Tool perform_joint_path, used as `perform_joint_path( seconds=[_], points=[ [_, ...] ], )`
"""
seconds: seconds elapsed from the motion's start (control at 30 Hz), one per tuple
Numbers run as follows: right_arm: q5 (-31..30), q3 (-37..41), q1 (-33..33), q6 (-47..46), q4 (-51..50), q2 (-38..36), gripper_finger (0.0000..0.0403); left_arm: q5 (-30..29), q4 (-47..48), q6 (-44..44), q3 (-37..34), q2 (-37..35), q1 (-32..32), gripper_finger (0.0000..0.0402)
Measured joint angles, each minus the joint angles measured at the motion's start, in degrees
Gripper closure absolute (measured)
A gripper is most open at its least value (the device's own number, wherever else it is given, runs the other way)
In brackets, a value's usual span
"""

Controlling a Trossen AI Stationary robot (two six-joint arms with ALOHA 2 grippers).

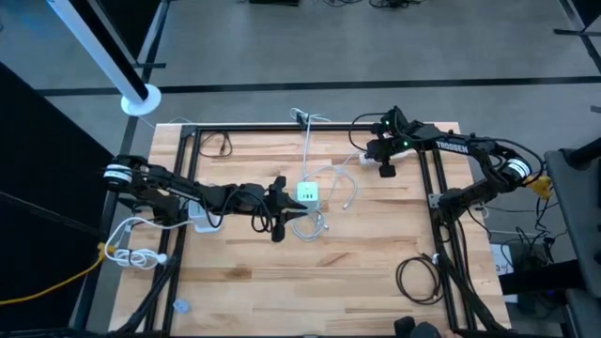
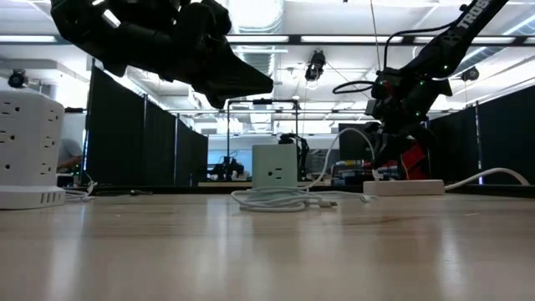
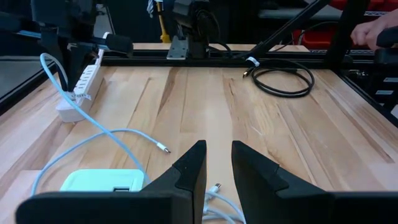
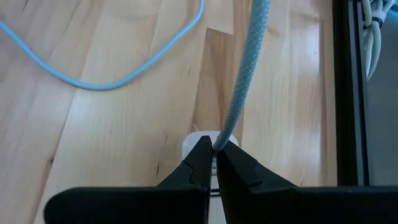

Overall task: Insert USB
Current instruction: Insert the middle right white charger cable into the top right white outlet extension

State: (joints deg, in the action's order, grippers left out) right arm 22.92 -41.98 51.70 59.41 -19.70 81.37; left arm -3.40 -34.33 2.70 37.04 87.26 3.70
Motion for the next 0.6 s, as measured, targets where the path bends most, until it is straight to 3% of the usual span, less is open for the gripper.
perform_joint_path(
  seconds=[0.6],
  points=[
    [-1.8,0.0,0.3,-3.9,-0.4,0.0,0.0403,0.0,0.0,0.0,0.0,0.0,0.0,0.0337]
  ],
)
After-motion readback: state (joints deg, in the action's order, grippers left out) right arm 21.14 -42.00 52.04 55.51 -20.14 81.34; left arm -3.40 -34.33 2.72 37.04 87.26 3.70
